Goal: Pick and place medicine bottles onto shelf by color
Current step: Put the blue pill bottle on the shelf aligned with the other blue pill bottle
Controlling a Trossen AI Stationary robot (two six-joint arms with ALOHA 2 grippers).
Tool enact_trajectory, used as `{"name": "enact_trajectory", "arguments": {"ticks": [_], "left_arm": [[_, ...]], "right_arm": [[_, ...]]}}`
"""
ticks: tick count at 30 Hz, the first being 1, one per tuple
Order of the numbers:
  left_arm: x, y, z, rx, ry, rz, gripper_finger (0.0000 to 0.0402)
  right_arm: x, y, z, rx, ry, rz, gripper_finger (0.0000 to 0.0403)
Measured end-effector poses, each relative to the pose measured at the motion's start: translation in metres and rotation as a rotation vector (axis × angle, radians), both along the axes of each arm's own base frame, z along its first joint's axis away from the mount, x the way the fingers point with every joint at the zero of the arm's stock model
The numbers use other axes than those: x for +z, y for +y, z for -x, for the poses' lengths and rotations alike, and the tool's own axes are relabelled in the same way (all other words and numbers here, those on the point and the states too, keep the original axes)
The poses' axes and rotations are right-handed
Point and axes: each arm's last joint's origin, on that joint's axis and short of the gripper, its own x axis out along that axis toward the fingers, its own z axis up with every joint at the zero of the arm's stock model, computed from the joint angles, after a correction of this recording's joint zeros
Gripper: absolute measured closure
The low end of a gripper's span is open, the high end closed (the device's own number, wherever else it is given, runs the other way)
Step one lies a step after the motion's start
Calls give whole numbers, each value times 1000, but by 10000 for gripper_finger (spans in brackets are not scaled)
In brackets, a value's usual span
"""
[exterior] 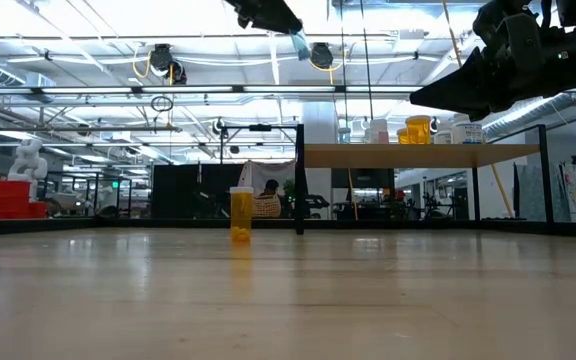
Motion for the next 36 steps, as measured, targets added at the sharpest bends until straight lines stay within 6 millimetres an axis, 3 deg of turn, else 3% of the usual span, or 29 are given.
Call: {"name": "enact_trajectory", "arguments": {"ticks": [17, 23, 29, 36], "left_arm": [[5, 38, 0, 7, -104, 8, 277], [13, 52, -33, -39, -91, 22, 277], [7, 66, -69, -74, -2, 42, 277], [-5, 82, -92, -59, 76, 78, 277]], "right_arm": [[0, -4, -1, -24, 0, -1, 399], [0, -4, -1, -24, 0, -1, 399], [0, -4, -1, -25, -2, -5, 399], [0, -4, -1, -23, -5, -19, 399]]}}
